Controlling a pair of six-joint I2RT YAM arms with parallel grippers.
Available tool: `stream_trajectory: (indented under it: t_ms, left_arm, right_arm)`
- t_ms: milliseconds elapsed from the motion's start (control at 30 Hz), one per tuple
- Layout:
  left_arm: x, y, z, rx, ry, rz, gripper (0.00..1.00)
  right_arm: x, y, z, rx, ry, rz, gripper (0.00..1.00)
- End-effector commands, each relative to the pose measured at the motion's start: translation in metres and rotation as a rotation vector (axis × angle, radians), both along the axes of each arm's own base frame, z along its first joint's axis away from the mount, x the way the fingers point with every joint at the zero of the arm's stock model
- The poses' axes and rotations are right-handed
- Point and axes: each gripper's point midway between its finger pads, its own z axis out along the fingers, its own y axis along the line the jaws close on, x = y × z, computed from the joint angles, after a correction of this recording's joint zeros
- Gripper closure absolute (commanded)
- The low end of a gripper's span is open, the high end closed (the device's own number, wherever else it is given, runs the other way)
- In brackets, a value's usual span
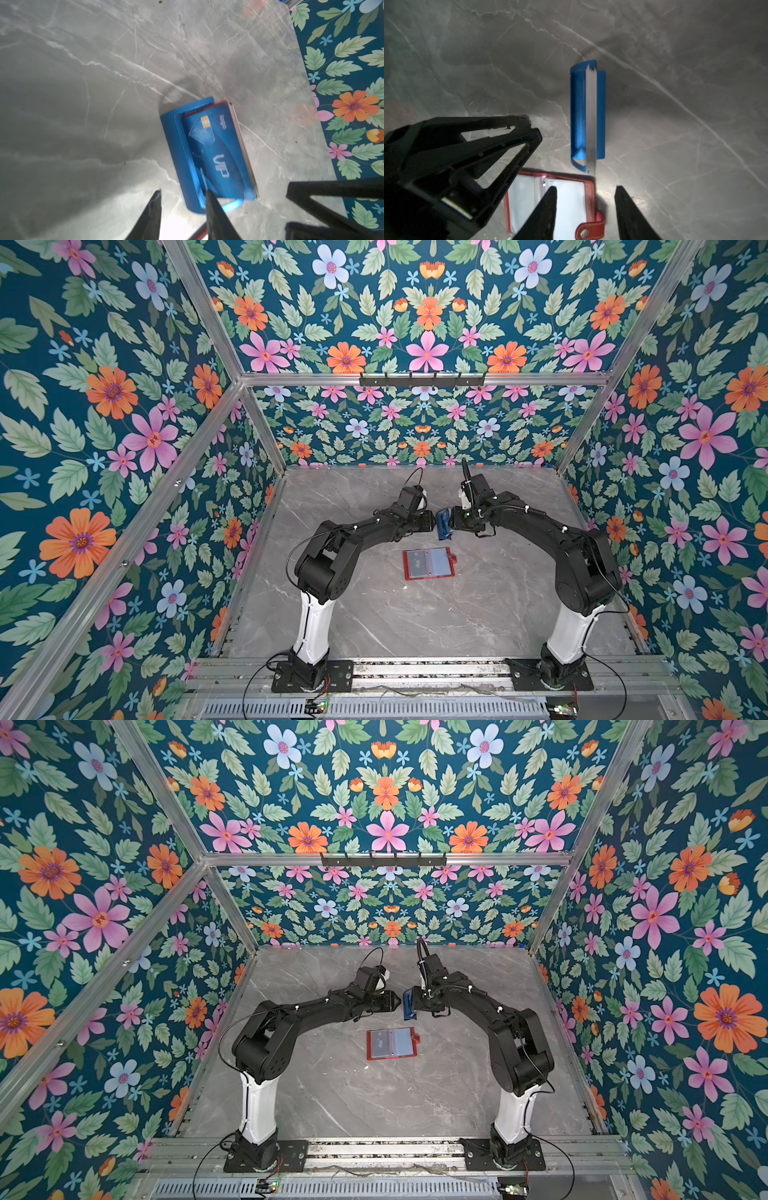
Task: Insert credit cards into a card holder
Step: Pick up the credit card from the storage box.
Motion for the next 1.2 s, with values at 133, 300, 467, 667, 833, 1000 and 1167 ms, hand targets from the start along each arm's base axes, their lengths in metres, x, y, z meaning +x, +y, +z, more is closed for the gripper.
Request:
stream_trajectory:
  t_ms: [133,300,467,667,833,1000,1167]
  left_arm:
    - [0.01,-0.016,-0.016,-0.051,0.057,-0.057,0.61]
    - [0.013,-0.02,-0.027,-0.071,0.09,-0.065,0.61]
    - [0.012,-0.02,-0.037,-0.072,0.116,-0.063,0.61]
    - [0.01,-0.021,-0.046,-0.076,0.142,-0.057,0.63]
    - [0.009,-0.021,-0.047,-0.081,0.154,-0.054,0.66]
    - [0.007,-0.019,-0.051,-0.072,0.171,-0.046,0.67]
    - [0.006,-0.015,-0.057,-0.056,0.187,-0.035,0.68]
  right_arm:
    - [0.014,-0.001,-0.006,-0.094,0.047,0.057,0.52]
    - [0.025,0.001,-0.012,-0.121,0.059,0.071,0.53]
    - [0.031,0.002,-0.016,-0.14,0.074,0.077,0.54]
    - [0.033,0.003,-0.028,-0.158,0.113,0.086,0.57]
    - [0.033,0.005,-0.034,-0.158,0.132,0.089,0.6]
    - [0.035,0.007,-0.037,-0.153,0.144,0.093,0.61]
    - [0.036,0.007,-0.041,-0.156,0.155,0.093,0.61]
